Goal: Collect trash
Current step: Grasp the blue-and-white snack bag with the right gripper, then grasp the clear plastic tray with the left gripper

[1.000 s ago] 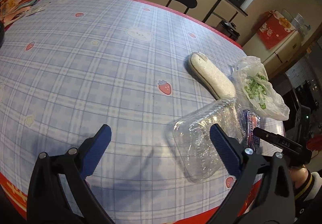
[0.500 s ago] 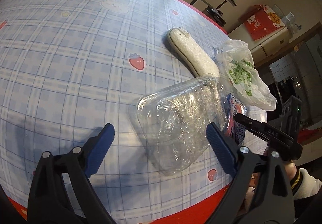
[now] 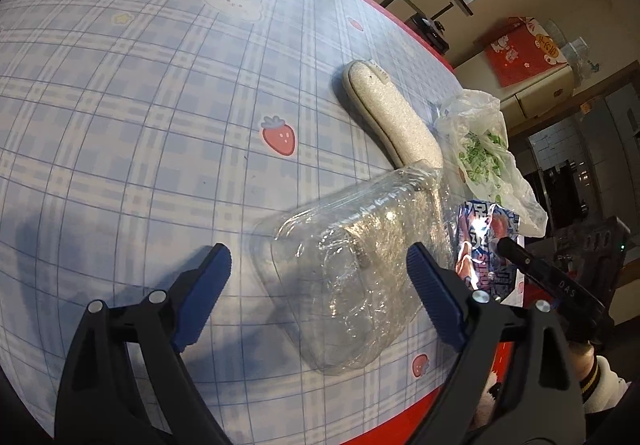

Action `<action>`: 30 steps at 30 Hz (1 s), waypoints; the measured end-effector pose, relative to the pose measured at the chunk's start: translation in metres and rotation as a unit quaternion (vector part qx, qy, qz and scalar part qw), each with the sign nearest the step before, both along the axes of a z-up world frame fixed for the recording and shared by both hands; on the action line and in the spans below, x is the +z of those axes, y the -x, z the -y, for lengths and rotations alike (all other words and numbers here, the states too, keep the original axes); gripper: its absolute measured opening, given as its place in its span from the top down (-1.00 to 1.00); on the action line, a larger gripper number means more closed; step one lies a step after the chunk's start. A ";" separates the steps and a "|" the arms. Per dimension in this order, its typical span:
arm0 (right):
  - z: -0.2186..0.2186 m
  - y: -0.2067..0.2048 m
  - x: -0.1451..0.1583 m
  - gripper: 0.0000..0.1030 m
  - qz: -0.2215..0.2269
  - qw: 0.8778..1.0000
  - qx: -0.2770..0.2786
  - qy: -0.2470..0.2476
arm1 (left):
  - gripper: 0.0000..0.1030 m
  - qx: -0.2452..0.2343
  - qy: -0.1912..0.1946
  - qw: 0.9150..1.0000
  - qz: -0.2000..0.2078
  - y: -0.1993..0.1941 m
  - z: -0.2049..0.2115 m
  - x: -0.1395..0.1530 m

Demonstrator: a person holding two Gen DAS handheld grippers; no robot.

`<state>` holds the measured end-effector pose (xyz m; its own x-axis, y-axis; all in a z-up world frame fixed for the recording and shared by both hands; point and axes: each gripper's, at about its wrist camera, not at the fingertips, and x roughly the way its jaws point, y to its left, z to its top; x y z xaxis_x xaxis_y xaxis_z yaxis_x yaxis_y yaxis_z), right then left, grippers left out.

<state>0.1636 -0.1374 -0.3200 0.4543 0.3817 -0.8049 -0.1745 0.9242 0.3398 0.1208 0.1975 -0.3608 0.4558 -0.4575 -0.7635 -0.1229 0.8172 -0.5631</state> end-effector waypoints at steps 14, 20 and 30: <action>-0.003 0.002 -0.003 0.73 0.003 1.000 -0.001 0.010 | -0.35 -0.007 0.025 1.000 -0.003 -0.007 0.012 -0.003; -0.005 0.002 0.002 0.74 0.003 1.000 0.004 0.010 | 0.08 0.023 0.055 0.998 0.017 0.001 -0.006 0.013; -0.007 0.003 0.020 0.84 0.019 1.000 0.012 0.004 | 0.18 -0.010 0.087 0.992 0.087 0.011 0.003 0.066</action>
<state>0.1609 -0.1299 -0.3001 0.4755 0.3865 -0.7902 -0.2104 0.9222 0.3245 0.1101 0.1949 -0.2952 0.5640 -0.5859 -0.5819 0.0037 0.7065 -0.7077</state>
